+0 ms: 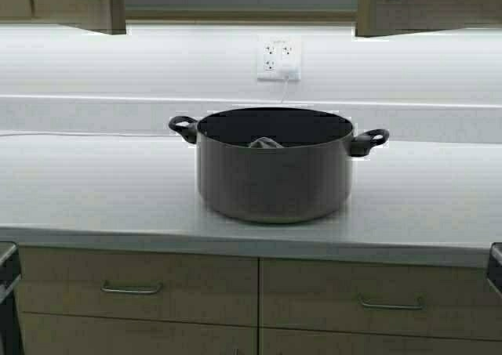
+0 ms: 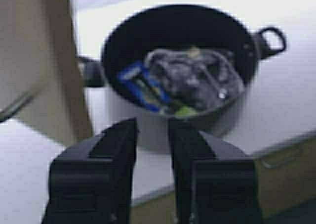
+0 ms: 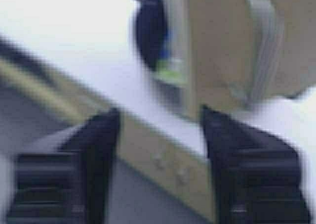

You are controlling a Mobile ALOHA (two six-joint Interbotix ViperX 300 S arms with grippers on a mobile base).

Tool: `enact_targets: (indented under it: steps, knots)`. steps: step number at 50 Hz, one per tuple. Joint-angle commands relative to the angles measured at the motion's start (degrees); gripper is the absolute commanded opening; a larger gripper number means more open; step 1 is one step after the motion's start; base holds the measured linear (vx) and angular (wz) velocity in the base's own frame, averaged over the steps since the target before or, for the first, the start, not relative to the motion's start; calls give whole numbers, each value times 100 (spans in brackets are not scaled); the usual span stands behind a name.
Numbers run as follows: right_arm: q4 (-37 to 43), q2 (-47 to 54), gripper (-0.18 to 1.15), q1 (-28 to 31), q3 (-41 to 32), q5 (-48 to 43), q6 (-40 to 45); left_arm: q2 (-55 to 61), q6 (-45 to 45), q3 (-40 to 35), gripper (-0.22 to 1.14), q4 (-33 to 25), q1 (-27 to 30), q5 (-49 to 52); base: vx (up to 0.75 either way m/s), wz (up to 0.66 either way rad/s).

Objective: Open the cabinet, put the pot inside, then close it

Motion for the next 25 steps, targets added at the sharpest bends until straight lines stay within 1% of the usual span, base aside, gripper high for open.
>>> enact_targets:
  steps: [1,2,4,6,7,9,13,15,19,25]
  knots:
    - [53,193,39,879,-246,-404,9,237,-35,-220,-12,0,-642,-229,-1,-3]
    - [53,237,31,993,-246,-519,9,290,-44,-220,-13,0,-703,-325,-1,-2]
    - [53,308,13,1195,-255,-782,9,404,-53,-202,-8,-9,-782,-554,-1,-3]
    - [44,396,0,1371,-255,-1081,-18,545,-62,-193,0,-26,-826,-826,-1,-2]
    - [26,439,-5,1441,-255,-1239,-18,615,-70,-185,3,-44,-844,-976,-2,-1]
    - [0,563,-5,1582,-281,-1521,-18,756,-97,-176,7,-70,-853,-1274,-2,-2]
    - [-70,896,6,1846,-404,-1898,-18,1090,-246,-220,5,-123,-853,-1872,-2,-2]
    - [-105,1099,9,1925,-501,-1986,-18,1292,-316,-272,3,-123,-853,-2109,-2,-2]
    - [-185,1573,7,2030,-853,-2004,-18,1714,-396,-448,2,-123,-853,-2452,-2,-2]
    - [-334,2136,6,2039,-1266,-2127,-18,2399,-404,-861,2,-132,-817,-2804,-2,0]
